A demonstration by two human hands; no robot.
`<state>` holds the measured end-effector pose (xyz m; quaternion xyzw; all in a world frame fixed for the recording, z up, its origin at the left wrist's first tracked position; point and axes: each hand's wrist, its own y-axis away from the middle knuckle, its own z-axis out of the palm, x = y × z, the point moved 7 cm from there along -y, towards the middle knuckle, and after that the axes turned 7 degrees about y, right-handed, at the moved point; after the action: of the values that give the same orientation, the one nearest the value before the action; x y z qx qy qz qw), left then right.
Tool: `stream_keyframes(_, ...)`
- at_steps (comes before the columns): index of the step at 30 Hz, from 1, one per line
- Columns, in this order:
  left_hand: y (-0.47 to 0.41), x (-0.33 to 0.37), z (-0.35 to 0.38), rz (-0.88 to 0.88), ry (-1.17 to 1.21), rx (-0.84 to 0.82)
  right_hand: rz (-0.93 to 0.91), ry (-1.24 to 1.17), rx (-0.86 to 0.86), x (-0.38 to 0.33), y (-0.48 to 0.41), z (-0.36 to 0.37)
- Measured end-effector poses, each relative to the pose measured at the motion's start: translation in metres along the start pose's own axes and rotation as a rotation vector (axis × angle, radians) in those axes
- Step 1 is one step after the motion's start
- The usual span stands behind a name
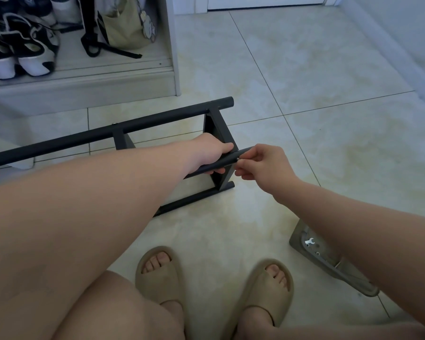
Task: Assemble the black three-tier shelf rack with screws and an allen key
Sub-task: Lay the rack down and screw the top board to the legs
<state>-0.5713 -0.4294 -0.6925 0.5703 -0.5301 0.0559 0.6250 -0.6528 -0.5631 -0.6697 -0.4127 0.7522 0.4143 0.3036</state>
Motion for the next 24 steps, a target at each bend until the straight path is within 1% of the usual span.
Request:
stream_keyframes(5, 0.000, 0.000, 0.001, 0.006, -0.003, 0.003, 0.110, -0.212, -0.027, 0.006, 0.002, 0.003)
stream_keyframes(6, 0.000, 0.000, 0.001, 0.007, -0.002, 0.004, 0.110, -0.200, -0.026, 0.006, 0.002, 0.003)
stream_keyframes(13, 0.001, 0.001, 0.000, 0.010, -0.001, 0.005, -0.002, 0.143, 0.011, -0.007, -0.002, -0.001)
stream_keyframes(17, 0.001, 0.001, 0.000, 0.001, 0.005, -0.003, -0.002, 0.156, 0.033, -0.008, -0.003, -0.001)
stream_keyframes(21, 0.001, 0.001, 0.000, -0.002, 0.012, -0.002, 0.028, 0.090, 0.053, -0.004, -0.002, 0.001)
stream_keyframes(24, 0.001, 0.000, 0.000, -0.011, 0.006, -0.010, -0.043, 0.198, 0.079, -0.007, 0.001, 0.001)
